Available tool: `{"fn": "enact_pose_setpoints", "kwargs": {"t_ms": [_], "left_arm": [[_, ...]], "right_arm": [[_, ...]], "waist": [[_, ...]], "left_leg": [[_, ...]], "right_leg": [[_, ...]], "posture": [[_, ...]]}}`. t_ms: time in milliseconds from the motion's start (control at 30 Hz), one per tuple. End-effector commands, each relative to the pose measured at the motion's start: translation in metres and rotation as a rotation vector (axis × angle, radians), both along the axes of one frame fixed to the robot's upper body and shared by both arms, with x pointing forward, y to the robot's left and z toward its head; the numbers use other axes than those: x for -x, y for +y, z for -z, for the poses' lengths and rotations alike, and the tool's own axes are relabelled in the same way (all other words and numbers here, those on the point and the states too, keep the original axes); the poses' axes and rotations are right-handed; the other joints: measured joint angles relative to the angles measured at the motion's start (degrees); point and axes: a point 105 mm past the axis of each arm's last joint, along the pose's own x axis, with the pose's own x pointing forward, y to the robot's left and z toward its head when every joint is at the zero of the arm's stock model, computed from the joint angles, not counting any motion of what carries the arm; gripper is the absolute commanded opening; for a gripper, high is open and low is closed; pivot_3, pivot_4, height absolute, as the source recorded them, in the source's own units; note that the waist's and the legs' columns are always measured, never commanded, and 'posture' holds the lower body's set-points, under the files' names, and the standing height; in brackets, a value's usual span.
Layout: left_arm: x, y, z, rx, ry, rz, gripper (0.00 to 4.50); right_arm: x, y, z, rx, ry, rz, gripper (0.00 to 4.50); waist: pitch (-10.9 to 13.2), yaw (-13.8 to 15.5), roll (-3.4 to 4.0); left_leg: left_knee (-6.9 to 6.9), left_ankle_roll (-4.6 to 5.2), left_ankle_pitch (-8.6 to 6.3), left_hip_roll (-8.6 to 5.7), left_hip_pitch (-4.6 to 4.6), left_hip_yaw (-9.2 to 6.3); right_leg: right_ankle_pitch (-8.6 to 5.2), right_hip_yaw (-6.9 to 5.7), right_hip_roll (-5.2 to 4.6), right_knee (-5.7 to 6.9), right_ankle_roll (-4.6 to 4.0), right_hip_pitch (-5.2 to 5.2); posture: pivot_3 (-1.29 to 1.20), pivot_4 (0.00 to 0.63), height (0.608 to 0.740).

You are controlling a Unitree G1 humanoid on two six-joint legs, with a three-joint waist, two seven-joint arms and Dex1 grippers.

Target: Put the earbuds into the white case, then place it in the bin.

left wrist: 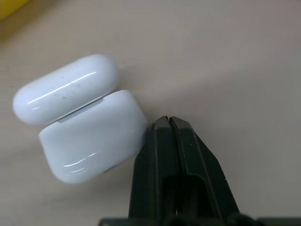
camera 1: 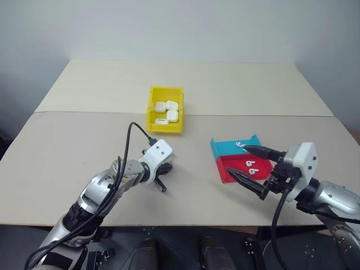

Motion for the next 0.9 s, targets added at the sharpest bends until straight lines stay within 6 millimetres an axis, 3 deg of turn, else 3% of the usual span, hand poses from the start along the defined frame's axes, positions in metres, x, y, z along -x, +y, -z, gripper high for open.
{"fn": "enact_pose_setpoints", "kwargs": {"t_ms": [33,367,567,767,900], "left_arm": [[-0.004,0.006,-0.005,0.000,-0.040,-0.025,0.05],[-0.012,0.051,-0.008,-0.067,-0.060,-0.174,0.05],[-0.007,0.067,-0.016,-0.086,-0.065,-0.183,0.05],[0.006,0.082,-0.041,-0.120,-0.088,0.018,0.05],[0.004,0.089,-0.066,-0.171,-0.093,0.170,0.85]], "right_arm": [[0.004,0.004,-0.009,-0.001,-0.050,-0.010,4.50],[0.007,0.006,-0.007,-0.009,-0.044,-0.009,4.50],[0.008,0.007,-0.007,-0.012,-0.042,-0.010,4.50],[0.009,0.005,-0.006,-0.011,-0.039,-0.006,4.50],[0.008,0.005,-0.007,-0.004,-0.040,-0.016,4.50]], "waist": [[0.00,-0.05,0.00],[0.00,-0.14,0.00],[0.00,-0.14,0.00],[0.00,-0.16,0.00],[0.00,0.33,0.00]], "left_leg": [[0.00,0.00,0.00,0.00,0.01,0.00],[0.00,0.00,0.00,0.01,0.04,0.00],[0.00,0.00,0.00,0.01,0.04,0.01],[-0.01,0.00,0.00,0.04,0.03,0.04],[0.00,-0.01,0.01,0.04,0.02,0.07]], "right_leg": [[0.00,0.00,0.00,0.01,0.00,0.00],[0.00,0.00,0.00,0.04,0.00,0.01],[0.00,0.00,0.00,0.05,0.00,0.00],[0.00,0.00,0.02,0.06,-0.02,-0.05],[0.00,-0.02,0.01,0.06,-0.02,-0.04]], "posture": [[0.00,0.150,0.740],[0.00,0.150,0.740],[0.00,0.150,0.740],[0.00,0.150,0.740],[0.00,0.150,0.740]]}}
